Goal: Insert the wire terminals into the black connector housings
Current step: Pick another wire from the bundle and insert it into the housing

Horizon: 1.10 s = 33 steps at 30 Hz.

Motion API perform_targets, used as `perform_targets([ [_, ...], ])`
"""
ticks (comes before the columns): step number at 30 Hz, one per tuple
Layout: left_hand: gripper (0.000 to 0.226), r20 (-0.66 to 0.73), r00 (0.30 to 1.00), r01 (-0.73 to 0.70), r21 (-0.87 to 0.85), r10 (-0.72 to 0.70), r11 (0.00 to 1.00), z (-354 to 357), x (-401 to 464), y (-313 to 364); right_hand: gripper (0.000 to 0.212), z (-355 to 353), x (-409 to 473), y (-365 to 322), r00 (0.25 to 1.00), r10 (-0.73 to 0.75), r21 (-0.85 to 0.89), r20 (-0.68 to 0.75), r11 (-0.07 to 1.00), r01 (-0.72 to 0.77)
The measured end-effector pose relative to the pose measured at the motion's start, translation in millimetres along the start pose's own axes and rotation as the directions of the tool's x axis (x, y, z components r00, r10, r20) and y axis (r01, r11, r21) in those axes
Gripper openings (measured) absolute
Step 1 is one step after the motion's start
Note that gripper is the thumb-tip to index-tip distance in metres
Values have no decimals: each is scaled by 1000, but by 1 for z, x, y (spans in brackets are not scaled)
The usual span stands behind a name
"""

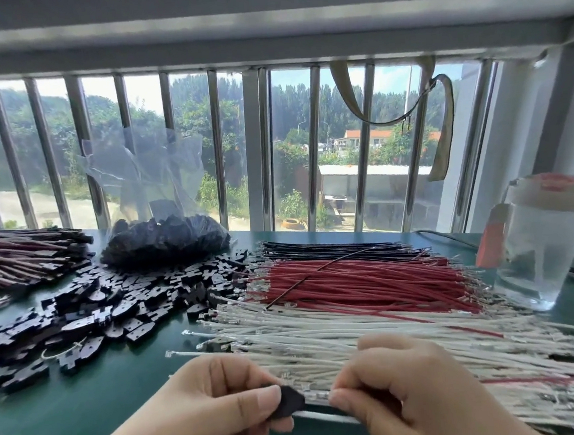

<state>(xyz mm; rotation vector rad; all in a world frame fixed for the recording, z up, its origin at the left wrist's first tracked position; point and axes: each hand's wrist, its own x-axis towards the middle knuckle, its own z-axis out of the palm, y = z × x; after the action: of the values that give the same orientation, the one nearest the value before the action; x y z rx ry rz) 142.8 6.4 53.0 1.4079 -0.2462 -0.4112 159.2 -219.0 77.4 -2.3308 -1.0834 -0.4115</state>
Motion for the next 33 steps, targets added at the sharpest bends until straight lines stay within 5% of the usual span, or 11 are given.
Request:
perform_targets([
  [3,54,3,999,52,-52,-52,997,2,0,-1,20,-1,-3,-2,998,-56,-172,-26,984,51],
  [8,53,30,996,91,-114,-88,989,2,1,-1,35,2,-1,0,999,26,1,38,1000,-26],
  [12,52,18,997,80,-108,-78,991,2,0,-2,25,1,-1,1,997,39,7,66,999,-40],
  [21,63,-150,988,2,120,16,993,8,4,-5,28,10,0,-3,999,26,3,46,1000,-26],
  [29,19,-232,971,-1,206,50,978,17,7,-4,17,10,4,7,989,64,97,134,992,-77],
  [33,15,-256,964,-16,203,69,979,19,6,-2,20,10,3,9,988,72,79,138,993,-83],
])
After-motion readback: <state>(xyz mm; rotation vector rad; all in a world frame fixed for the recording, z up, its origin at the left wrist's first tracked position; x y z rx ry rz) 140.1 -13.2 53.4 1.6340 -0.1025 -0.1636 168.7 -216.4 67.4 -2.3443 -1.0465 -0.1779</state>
